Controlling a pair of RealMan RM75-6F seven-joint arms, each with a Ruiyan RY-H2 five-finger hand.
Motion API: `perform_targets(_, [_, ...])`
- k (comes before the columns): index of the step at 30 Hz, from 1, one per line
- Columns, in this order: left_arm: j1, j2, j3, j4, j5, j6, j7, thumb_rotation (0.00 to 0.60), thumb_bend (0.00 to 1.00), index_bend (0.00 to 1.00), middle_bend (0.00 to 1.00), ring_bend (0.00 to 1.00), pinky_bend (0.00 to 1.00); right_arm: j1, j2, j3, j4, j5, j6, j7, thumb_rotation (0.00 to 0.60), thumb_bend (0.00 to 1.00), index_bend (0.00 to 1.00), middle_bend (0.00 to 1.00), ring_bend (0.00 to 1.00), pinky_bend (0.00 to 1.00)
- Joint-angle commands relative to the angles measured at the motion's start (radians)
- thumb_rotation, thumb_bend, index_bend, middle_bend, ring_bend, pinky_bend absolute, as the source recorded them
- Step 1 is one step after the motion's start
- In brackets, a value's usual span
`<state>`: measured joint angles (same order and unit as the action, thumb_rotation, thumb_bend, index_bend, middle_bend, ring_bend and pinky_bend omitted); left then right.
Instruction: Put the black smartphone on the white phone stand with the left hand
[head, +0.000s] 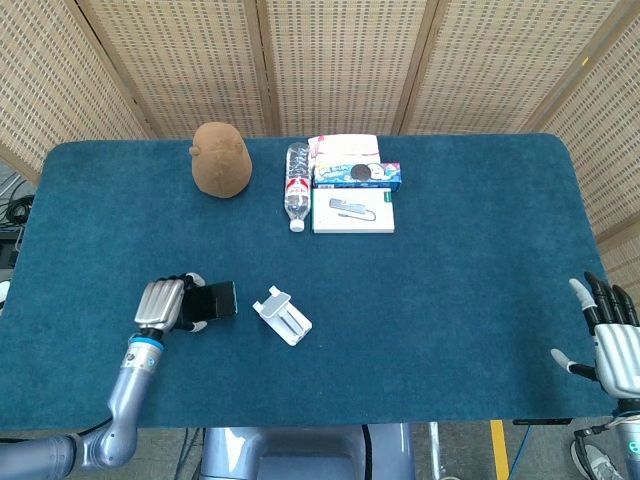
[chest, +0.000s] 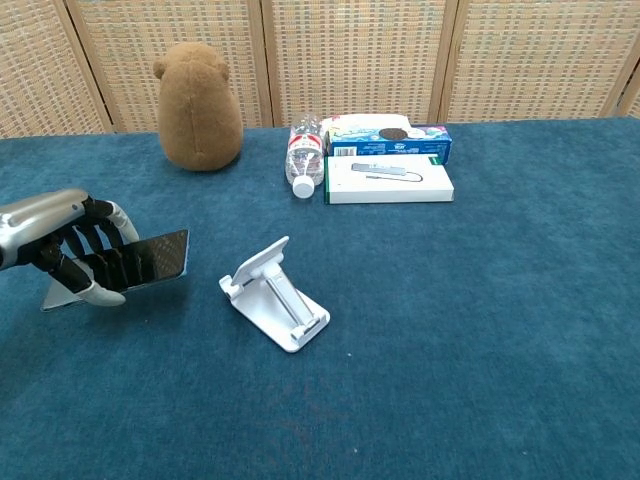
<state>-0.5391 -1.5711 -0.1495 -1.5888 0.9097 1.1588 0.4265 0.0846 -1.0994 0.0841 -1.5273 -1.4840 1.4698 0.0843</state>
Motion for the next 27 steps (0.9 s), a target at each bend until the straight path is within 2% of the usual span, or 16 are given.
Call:
perform_targets(1, [0.012, 0.054, -0.013, -0.032, 0.072, -0.029, -0.103, 0.600, 0.02, 0.44, 0.40, 0.49, 0.39, 0.001, -0.003, 0.001, 0.001, 0.003, -0.003, -0.007, 0.600, 0.00, 0.00, 0.00, 0.00, 0.00])
perform_targets(7, [-0.005, 0.141, -0.003, 0.002, 0.305, -0.158, -0.426, 0.600, 0.00, 0.44, 0.40, 0.48, 0.39, 0.007, -0.015, 0.003, 0.003, 0.018, -0.017, -0.041, 0.600, 0.00, 0.00, 0.00, 0.00, 0.00])
perform_targets(15, [-0.075, 0.139, 0.035, 0.168, 0.599, -0.211, -0.856, 0.600, 0.00, 0.44, 0.40, 0.48, 0.39, 0.025, -0.044, 0.010, 0.016, 0.055, -0.056, -0.117, 0.600, 0.00, 0.00, 0.00, 0.00, 0.00])
perform_targets(21, [-0.164, 0.092, 0.099, 0.357, 0.810, -0.160, -1.217, 0.600, 0.01, 0.44, 0.40, 0.49, 0.39, 0.037, -0.061, 0.029, 0.027, 0.103, -0.077, -0.157, 0.600, 0.00, 0.00, 0.00, 0.00, 0.00])
perform_targets(27, [-0.250, 0.022, 0.164, 0.553, 0.938, -0.086, -1.505, 0.600, 0.05, 0.44, 0.40, 0.48, 0.39, 0.047, -0.078, 0.040, 0.046, 0.144, -0.103, -0.197, 0.600, 0.00, 0.00, 0.00, 0.00, 0.00])
